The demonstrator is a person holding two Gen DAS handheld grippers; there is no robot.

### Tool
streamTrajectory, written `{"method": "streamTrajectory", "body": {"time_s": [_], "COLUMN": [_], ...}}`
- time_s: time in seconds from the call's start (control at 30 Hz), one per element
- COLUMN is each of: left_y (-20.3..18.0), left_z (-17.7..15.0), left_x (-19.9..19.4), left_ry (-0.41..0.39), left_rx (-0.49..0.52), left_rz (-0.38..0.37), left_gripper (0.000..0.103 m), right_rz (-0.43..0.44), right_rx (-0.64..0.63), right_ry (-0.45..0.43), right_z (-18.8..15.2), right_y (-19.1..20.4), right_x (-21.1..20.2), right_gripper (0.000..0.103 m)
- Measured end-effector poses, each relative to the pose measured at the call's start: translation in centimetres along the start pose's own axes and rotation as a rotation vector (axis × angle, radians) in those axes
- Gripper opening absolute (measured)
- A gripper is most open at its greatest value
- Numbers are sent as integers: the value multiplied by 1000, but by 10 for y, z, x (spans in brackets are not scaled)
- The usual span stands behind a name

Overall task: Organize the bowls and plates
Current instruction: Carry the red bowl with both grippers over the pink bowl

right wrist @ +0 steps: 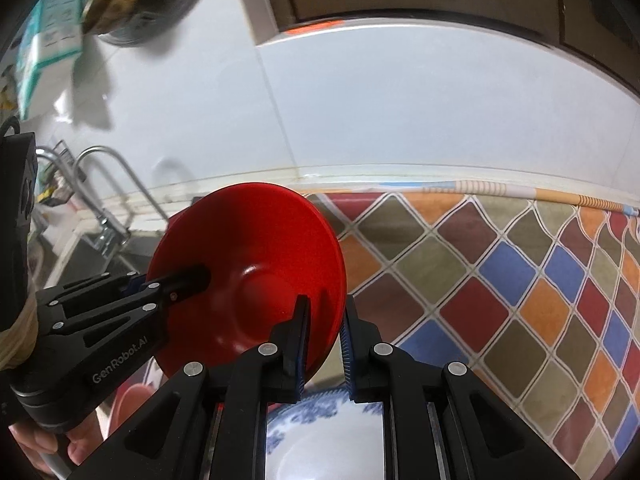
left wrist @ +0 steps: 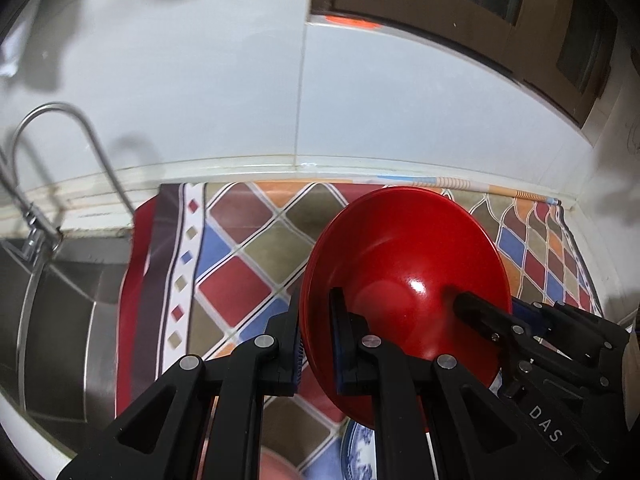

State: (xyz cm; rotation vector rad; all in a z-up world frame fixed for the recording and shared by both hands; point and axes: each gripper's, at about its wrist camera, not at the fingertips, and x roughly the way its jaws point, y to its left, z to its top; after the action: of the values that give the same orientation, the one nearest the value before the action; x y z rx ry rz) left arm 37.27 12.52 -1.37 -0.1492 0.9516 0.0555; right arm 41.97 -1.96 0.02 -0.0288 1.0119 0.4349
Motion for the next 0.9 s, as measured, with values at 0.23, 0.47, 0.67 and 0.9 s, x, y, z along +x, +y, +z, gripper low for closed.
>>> {"method": "streamTrajectory", "body": {"time_s": [0.23, 0.47, 0.67, 0.9], "left_y": [20, 41, 60, 80], "left_z": [-28, -54, -74, -99], "left_x": [-34, -62, -81, -91], "left_ry": [-31, -40, -48, -32], "left_rx": [-37, -70, -100, -142], "left_rz": [21, 33, 45, 53], "left_gripper": [13, 13, 13, 13], "right_rz": [32, 62, 83, 112], "right_rx": [-48, -91, -119, -155], "right_ry": [-9, -13, -1, 37], "right_z": [-18, -40, -57, -79], "right_y": [25, 56, 80, 106], "right_x": [-17, -36, -44, -44], "right_gripper": [16, 16, 16, 16]}}
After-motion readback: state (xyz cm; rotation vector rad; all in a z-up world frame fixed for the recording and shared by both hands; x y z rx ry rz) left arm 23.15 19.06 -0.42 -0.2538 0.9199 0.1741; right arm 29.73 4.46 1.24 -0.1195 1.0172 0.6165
